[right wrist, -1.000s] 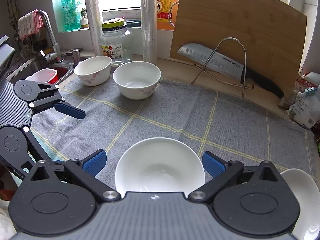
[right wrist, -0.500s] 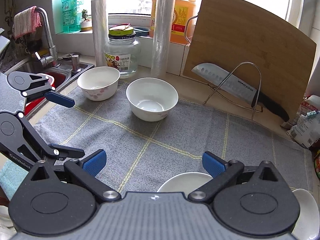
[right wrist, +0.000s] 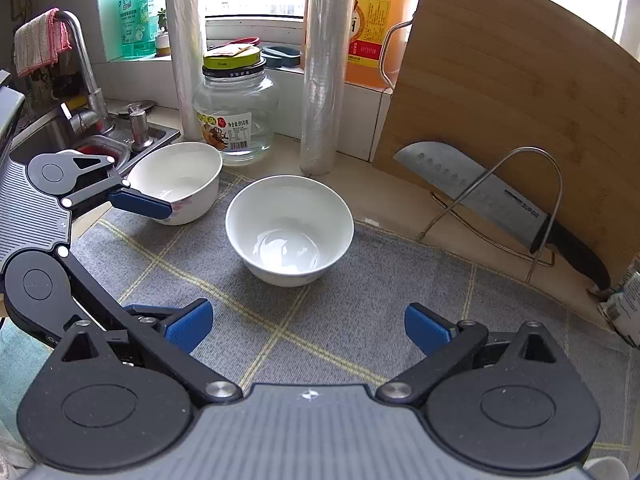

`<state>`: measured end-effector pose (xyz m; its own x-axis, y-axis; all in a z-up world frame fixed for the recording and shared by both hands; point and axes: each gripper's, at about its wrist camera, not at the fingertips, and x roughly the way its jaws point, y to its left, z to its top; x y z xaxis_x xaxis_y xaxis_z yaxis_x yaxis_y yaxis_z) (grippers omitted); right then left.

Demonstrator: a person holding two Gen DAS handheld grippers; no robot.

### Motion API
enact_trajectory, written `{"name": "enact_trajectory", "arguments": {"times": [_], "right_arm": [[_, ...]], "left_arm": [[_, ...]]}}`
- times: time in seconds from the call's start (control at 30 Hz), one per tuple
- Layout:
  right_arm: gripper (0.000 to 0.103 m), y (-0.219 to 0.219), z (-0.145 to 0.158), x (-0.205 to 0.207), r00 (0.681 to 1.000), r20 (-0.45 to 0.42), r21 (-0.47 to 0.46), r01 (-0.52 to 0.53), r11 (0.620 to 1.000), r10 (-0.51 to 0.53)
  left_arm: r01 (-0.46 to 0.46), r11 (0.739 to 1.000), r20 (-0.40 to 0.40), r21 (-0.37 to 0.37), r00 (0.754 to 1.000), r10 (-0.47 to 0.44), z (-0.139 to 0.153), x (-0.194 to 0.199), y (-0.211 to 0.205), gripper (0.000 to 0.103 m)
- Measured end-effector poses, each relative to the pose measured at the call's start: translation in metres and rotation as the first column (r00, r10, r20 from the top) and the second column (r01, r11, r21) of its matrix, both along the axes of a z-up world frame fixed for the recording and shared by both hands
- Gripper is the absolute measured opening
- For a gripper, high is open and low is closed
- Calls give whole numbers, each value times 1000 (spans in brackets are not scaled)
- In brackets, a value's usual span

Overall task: Organize plates and bowls
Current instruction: 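Move the right gripper to the white bowl by the sink and grasp its rim, then lift and carry the bowl with the right gripper back across the towel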

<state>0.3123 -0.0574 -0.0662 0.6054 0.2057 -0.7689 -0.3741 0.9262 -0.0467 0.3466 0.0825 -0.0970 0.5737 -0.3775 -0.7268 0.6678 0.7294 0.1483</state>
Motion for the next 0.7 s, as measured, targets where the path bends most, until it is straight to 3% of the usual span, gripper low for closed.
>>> {"name": "enact_trajectory", "arguments": {"times": [0.23,0.37,0.5,0.7], "right_arm": [[103,0,-22,36,996,-38,-22,-80,997,80],[103,-4,-23,51,993,-51,23,-101,995,102],[103,-2,-21,69,992,-45,60,-116,991,119],[95,2,-29,95,988,-67,100,-133,986,140]], "left_arm": [[110,991,27,81,993,-112,-2,21,-11,93],[155,984,4,93,988,-156,-3,30,-16,92],[168,982,-7,81,986,-168,-5,33,-21,92],[152,985,-7,83,988,-152,-11,40,-26,92]]}}
